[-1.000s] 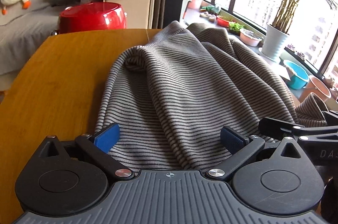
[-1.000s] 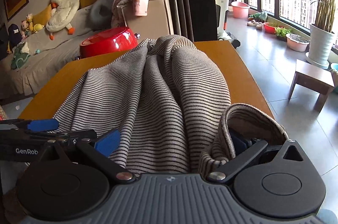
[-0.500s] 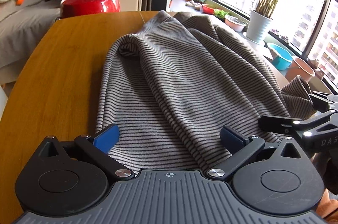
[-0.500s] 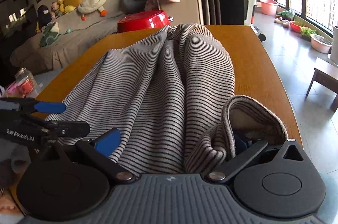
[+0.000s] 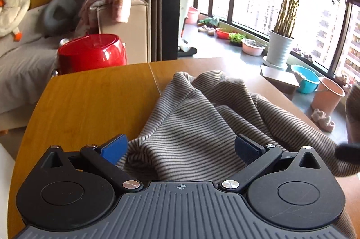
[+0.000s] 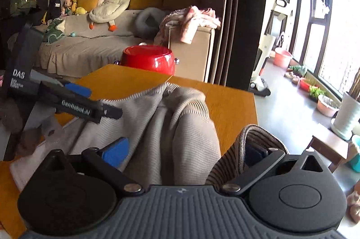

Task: Fold clothes
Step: 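Grasp the sweater's folded-over layer with both grippers, then lift the folded layer with both grippers and flip it open flat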

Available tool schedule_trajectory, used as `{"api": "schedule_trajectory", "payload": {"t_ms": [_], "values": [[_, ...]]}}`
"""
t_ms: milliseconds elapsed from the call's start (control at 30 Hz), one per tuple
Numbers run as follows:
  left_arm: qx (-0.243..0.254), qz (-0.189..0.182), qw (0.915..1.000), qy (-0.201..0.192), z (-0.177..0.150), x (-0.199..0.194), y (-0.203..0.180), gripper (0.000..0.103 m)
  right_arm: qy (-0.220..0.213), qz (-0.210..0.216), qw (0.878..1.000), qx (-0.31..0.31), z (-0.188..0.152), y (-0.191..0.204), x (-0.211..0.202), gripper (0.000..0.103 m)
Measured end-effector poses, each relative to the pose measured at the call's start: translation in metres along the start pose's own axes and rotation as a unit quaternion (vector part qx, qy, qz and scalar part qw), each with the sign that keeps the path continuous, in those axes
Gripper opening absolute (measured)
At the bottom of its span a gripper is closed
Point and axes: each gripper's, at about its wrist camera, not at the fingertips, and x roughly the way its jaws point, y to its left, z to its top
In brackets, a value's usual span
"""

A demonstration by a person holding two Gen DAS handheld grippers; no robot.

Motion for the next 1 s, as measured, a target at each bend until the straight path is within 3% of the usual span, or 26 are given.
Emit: {"api": "schedule_trajectory", "payload": {"t_ms": [67, 133, 233, 433, 533, 633, 733, 900, 1000], "values": [[-0.012, -0.006, 0.9998, 0.012, -0.007, 0.006, 0.005, 0.103, -0.005, 0.002, 1.0, 0.01, 0.013, -0.006, 0.021, 0.094], [-0.027, -0.013, 0.9992, 0.026, -0.015, 0.011, 0.011, 0.103, -0.01, 0.005, 1.0, 0.021, 0.026, -0.012, 0.042, 0.074], [-0.049, -0.023, 0.9975, 0.045, -0.027, 0.02, 0.02, 0.103, 0.001, 0.018, 0.998, 0.061, 0.033, -0.017, 0.087, 0.063], [-0.076, -0.052, 0.9934, 0.069, -0.028, 0.011, 0.033, 0.103, 0.064, 0.027, 0.994, 0.087, 0.006, -0.014, 0.149, 0.063], [-0.091, -0.078, 0.9887, 0.09, -0.026, 0.006, 0.042, 0.103, 0.057, 0.031, 0.994, 0.082, 0.002, -0.011, 0.146, 0.069], [-0.144, -0.122, 0.9775, 0.094, -0.032, -0.009, 0.057, 0.102, 0.054, 0.033, 0.995, 0.082, 0.0, -0.01, 0.144, 0.069], [-0.166, -0.141, 0.9716, 0.091, -0.04, -0.015, 0.064, 0.095, 0.049, 0.032, 0.995, 0.08, -0.001, -0.008, 0.141, 0.069], [-0.189, -0.148, 0.967, 0.085, -0.032, 0.0, 0.063, 0.092, 0.041, 0.035, 0.995, 0.084, -0.002, -0.01, 0.139, 0.071], [-0.184, -0.141, 0.9701, 0.073, -0.021, 0.017, 0.048, 0.095, 0.038, 0.038, 0.995, 0.086, -0.002, -0.01, 0.138, 0.071]]}}
